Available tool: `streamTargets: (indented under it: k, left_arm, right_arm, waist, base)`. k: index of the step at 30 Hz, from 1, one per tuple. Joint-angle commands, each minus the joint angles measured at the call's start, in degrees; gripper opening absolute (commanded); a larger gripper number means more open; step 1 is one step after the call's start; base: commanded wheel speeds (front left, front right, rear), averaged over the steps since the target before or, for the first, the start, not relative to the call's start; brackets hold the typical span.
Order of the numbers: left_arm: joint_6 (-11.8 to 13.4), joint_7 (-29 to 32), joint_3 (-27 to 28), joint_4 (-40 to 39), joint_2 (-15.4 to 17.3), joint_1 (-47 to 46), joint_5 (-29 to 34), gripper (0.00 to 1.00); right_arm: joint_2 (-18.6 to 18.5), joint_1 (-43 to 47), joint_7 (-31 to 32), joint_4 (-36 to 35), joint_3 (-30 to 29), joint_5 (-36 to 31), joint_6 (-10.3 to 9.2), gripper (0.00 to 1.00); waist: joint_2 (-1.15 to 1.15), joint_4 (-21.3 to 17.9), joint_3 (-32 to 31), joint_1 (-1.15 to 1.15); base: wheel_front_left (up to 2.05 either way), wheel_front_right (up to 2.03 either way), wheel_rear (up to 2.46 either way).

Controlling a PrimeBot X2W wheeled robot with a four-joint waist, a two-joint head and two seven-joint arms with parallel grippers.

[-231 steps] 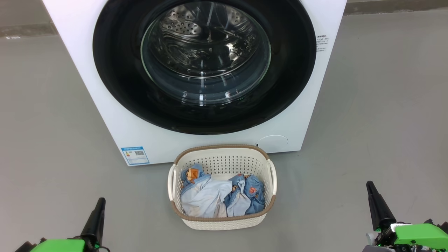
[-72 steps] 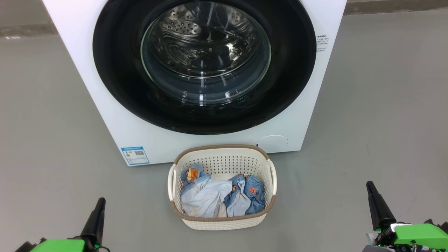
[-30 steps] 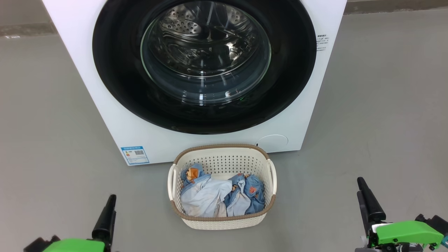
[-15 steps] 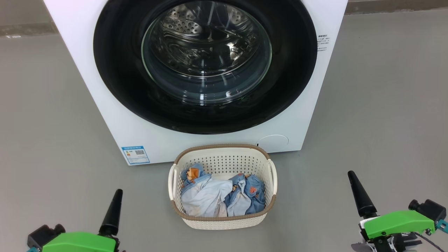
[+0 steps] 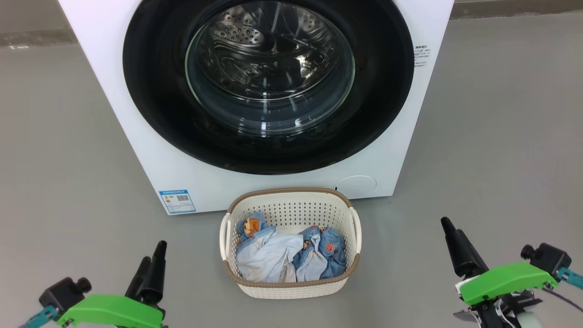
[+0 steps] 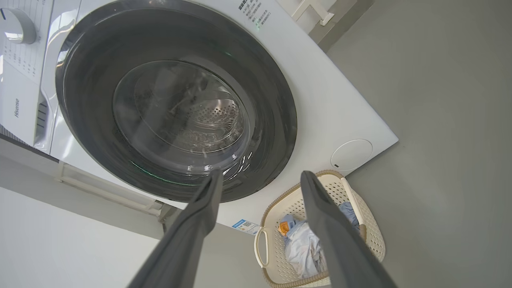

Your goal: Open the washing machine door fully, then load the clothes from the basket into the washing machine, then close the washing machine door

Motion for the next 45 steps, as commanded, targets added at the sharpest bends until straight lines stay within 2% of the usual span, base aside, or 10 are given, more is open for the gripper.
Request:
streamTargets:
  k: [1,26,45]
  left_arm:
    - [-0.14,-0.72,0.44,-1.38,1.78,-3.43,2.18,1.0]
    - [-0.17,-4.93,-2.25,-0.31,4.32,-4.79,23.99,1.0]
    - [-0.15,-7.97,-0.1,1.62,4.6,-4.95,38.73,1.0]
  right_arm:
    - [-1.09,-3.5,-0.74,-1.02,1.06,-1.93,0.05,1.0]
    - [-2.46,-6.14,-3.26,0.71,3.23,-20.29,0.06,1.0]
    - [-3.02,-7.97,-5.91,1.67,3.4,-33.73,0.08,1.0]
  waist:
    - [0.0,0.0,-0.01,-0.01]
    - [0.0,0.05,-0.62,-0.01]
    - [0.0,-0.15,-1.28,-0.01]
  base:
    - [0.0,0.0,0.0]
    - [0.0,0.0,0.0]
    - [0.0,0.0,0.0]
